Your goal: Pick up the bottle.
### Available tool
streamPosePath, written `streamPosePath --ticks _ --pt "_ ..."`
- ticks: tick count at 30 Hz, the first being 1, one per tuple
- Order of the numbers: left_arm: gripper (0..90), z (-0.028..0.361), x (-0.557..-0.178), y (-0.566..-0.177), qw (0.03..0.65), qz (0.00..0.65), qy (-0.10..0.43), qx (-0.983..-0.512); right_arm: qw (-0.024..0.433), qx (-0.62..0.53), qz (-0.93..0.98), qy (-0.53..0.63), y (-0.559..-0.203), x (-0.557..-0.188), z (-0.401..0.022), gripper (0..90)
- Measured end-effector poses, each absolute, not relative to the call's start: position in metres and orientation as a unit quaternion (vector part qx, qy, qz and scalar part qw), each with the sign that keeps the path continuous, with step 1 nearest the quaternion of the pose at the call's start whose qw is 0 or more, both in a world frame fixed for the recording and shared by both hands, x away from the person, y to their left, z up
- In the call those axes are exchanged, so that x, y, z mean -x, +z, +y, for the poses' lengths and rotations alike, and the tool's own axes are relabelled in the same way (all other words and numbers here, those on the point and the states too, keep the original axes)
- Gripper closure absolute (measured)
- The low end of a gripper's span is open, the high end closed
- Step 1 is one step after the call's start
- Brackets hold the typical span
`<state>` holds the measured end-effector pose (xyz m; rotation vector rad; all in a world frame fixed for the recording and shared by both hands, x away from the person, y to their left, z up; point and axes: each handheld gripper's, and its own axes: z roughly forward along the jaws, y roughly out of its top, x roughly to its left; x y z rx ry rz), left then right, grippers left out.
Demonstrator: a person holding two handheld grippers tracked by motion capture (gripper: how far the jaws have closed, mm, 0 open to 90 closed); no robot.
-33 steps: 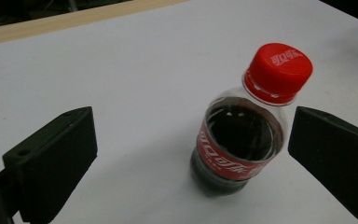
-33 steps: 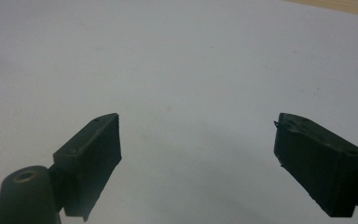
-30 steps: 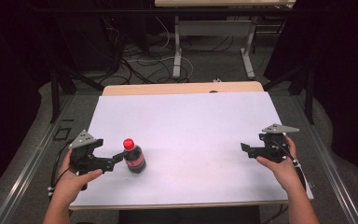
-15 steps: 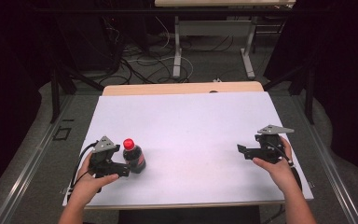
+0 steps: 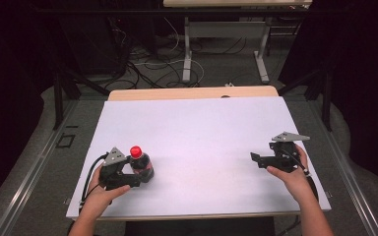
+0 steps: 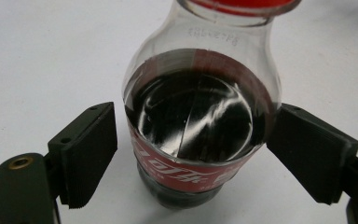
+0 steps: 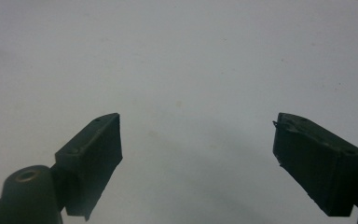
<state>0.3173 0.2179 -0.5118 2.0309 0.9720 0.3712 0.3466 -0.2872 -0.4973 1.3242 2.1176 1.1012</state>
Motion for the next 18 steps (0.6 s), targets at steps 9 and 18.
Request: streamPosePath --ticks 9,18 --pt "20.8 0.2163 -0.3188 -0.5175 0.421 0.386 0.154 -0.806 0.207 -0.472 0.76 0.397 -0.4975 -0.3467 -0.2847 15.0" --pt "29.1 0.2156 -0.3141 -0.5162 0.418 0.371 0.174 -0.811 0.205 -0.472 0.762 0.394 -0.499 -0.3467 -0.2829 15.0"
